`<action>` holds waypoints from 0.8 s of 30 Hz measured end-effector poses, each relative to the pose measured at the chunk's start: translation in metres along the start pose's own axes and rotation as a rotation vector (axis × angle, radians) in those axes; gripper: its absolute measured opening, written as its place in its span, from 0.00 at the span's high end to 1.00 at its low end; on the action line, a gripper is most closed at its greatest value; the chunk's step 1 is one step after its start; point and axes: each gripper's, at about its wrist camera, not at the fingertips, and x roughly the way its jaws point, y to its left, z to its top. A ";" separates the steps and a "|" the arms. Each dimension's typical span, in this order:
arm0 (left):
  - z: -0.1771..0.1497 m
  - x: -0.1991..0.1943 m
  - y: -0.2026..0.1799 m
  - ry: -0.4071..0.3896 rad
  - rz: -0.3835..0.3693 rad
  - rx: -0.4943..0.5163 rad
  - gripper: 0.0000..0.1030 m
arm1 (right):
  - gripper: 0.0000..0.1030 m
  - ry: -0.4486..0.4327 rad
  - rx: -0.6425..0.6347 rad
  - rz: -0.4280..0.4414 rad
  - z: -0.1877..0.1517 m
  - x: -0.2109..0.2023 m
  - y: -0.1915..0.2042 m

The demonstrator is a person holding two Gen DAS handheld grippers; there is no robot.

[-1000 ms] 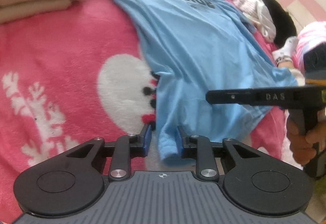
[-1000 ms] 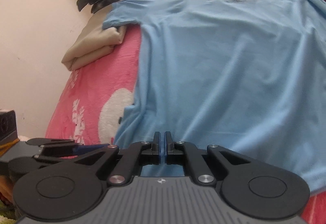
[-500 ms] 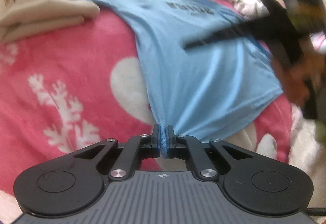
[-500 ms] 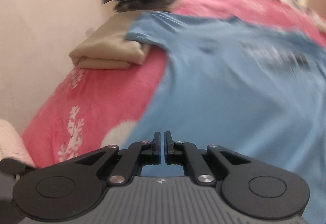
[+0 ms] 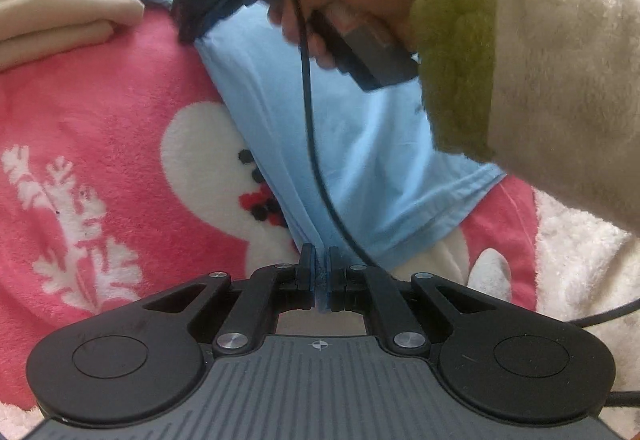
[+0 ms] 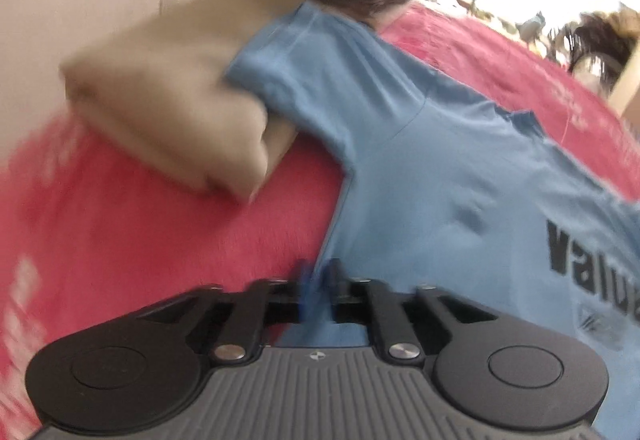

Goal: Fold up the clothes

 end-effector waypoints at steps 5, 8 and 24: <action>-0.001 0.002 0.007 0.030 -0.010 -0.029 0.97 | 0.98 -0.045 0.103 0.095 0.000 -0.003 -0.015; -0.001 0.005 0.009 0.060 0.001 -0.033 0.97 | 0.95 -0.006 0.146 0.120 -0.006 0.017 -0.017; 0.019 -0.030 0.017 0.183 0.092 -0.074 0.73 | 0.59 -0.280 0.733 0.096 -0.106 -0.226 -0.199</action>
